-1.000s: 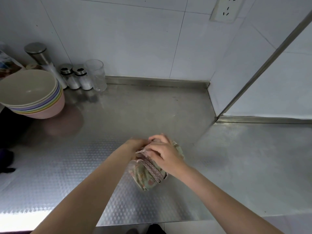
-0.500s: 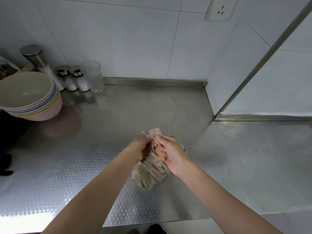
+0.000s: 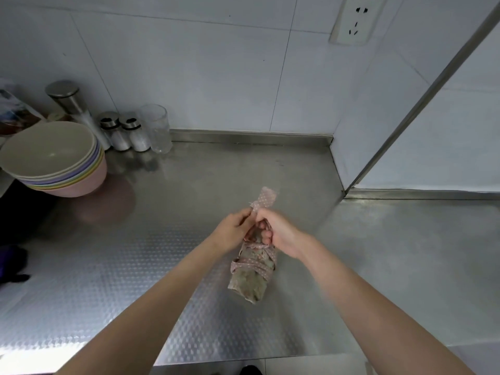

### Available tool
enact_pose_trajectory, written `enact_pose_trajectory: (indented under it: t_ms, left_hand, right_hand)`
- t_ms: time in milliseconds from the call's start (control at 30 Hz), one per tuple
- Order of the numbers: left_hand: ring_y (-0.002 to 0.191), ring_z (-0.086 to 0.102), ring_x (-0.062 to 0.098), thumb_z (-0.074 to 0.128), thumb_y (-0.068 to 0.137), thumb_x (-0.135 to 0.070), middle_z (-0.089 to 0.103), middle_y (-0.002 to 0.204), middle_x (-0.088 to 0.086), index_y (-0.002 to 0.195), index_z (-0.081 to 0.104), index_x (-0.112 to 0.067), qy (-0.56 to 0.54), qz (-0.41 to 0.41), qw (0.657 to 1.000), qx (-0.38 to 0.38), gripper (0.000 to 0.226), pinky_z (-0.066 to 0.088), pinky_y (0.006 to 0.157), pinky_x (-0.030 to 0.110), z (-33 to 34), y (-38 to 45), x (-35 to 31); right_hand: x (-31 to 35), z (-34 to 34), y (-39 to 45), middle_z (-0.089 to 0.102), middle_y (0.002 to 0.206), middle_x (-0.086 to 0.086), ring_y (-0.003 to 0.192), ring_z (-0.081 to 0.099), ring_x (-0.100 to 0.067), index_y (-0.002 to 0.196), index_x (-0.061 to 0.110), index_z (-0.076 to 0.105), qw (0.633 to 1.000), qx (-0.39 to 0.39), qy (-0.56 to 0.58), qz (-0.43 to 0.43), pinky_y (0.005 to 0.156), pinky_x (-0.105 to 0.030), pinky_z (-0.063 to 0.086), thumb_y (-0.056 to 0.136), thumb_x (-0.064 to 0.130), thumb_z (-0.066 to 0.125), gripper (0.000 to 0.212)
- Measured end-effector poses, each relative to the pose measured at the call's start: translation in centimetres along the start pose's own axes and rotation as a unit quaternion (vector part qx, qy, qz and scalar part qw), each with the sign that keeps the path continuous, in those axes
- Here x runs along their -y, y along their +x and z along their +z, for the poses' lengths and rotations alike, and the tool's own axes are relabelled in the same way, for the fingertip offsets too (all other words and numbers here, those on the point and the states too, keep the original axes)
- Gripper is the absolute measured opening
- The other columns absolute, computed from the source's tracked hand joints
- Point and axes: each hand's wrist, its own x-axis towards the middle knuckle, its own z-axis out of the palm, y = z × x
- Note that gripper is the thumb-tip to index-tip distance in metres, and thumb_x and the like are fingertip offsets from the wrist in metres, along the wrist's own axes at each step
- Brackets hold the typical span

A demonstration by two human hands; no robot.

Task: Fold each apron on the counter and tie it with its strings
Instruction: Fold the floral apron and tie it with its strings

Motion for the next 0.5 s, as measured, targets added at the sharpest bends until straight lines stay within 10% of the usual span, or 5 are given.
enact_pose_trajectory:
  t_ms: [200,333,500]
  left_hand:
    - [0.06,0.045,0.007,0.052,0.094,-0.015,0.054,0.07,-0.001,0.091,0.061,-0.01,0.16,0.061,0.984,0.045,0.011,0.036,0.061,0.022,0.0,-0.2,0.2]
    - [0.072,0.057,0.008,0.05,0.094,-0.008,0.062,0.078,-0.001,0.083,0.062,-0.014,-0.113,-0.067,0.99,0.046,0.017,0.046,0.075,0.021,-0.7,-1.0,0.9]
    - [0.083,0.061,0.013,0.043,0.091,-0.004,0.065,0.083,0.006,0.081,0.061,-0.005,-0.296,-0.189,0.933,0.075,0.021,0.05,0.076,0.019,-1.7,-1.0,0.3]
  right_hand:
    - [-1.1,0.1,0.5,0.049,0.064,-0.003,0.033,0.033,-0.003,0.076,0.013,0.052,0.987,-0.108,0.116,-0.016,0.034,-0.018,0.025,0.095,0.024,0.053,0.021]
    - [-0.9,-0.7,-0.7,0.065,0.083,-0.013,0.052,0.045,-0.009,0.092,0.001,0.057,0.962,0.058,0.266,-0.019,0.05,-0.021,0.037,0.099,0.016,0.043,0.021]
    - [1.2,-2.3,-1.8,0.064,0.078,0.005,0.073,0.058,-0.005,0.094,0.004,0.071,0.963,0.113,-0.198,-0.143,0.071,-0.011,0.045,0.084,0.002,0.065,0.012]
